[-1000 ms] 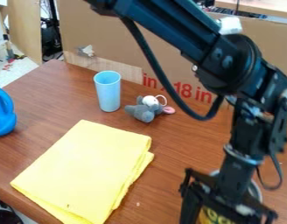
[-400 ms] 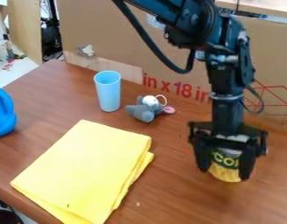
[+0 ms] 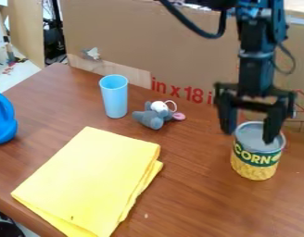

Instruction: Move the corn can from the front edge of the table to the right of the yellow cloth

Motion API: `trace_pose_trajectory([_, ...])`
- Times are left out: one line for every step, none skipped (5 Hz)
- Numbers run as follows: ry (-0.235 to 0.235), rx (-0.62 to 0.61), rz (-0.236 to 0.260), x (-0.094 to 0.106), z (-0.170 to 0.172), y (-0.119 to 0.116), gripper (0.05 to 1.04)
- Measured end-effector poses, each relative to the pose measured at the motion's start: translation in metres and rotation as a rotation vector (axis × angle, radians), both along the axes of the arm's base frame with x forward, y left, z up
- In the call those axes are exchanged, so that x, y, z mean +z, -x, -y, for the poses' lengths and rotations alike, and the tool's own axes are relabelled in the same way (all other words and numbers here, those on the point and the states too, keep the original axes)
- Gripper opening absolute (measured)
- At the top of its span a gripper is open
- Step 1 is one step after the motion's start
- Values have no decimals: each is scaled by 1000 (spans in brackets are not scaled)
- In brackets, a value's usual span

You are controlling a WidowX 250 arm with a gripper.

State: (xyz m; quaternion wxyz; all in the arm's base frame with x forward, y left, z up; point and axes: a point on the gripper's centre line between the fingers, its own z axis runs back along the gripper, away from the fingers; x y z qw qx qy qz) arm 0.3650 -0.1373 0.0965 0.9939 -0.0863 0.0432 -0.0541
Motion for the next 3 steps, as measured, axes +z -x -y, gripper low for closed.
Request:
trace_pose_trajectory([-78,9,-8,3,-12,4,1001])
trace_pose_trajectory([-117,1,9,35,-16,36,1001])
trace_pose_trajectory([-138,-36,18,55,-27,74,1001])
